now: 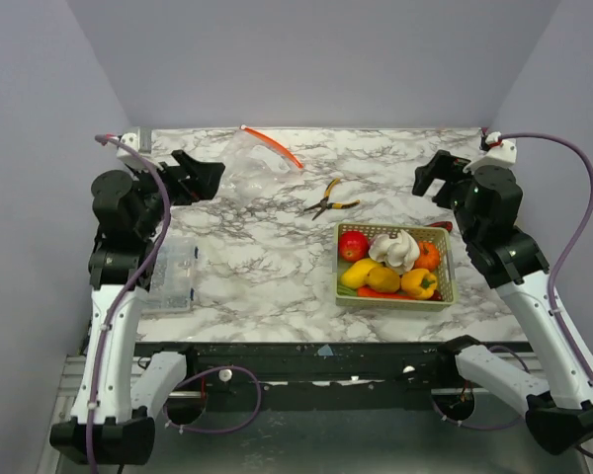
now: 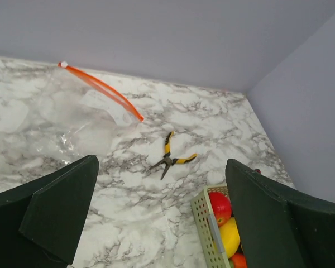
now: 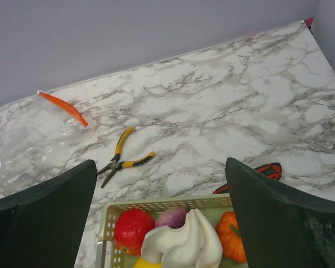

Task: Place the food in the zip-top bag and seal the zipper
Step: Move the zipper food storage bag to the center of the board.

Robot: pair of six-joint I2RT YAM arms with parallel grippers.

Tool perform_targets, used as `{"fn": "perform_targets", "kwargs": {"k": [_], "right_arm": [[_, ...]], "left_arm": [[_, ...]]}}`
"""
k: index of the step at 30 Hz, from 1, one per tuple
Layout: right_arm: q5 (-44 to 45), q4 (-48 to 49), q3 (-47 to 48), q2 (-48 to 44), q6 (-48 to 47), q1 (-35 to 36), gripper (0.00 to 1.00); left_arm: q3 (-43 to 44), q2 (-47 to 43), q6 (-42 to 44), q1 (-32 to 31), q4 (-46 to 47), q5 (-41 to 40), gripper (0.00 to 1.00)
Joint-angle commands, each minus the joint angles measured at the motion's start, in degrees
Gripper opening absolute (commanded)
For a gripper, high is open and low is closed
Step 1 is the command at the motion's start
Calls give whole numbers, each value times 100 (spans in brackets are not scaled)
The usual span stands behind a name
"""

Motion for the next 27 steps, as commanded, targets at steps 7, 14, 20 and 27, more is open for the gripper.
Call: {"fn": "perform_targets", "kwargs": {"k": [7, 14, 20, 27], "right_arm": [[-530, 156, -216, 253, 233, -23, 100], [-1064, 200, -329, 483, 395, -27, 100], [-1414, 334, -608, 283, 411, -22, 100], [-1495, 474, -873, 74, 447, -22, 100]], "left_arm": [[968, 2051, -204, -1102, -1070, -1700, 98], [2366, 4078, -98, -1518, -2201, -2831, 98], [3297, 5639, 690, -1524, -2750, -2680, 99], [3927, 6718, 1187, -1509, -2912, -3327, 98]]}}
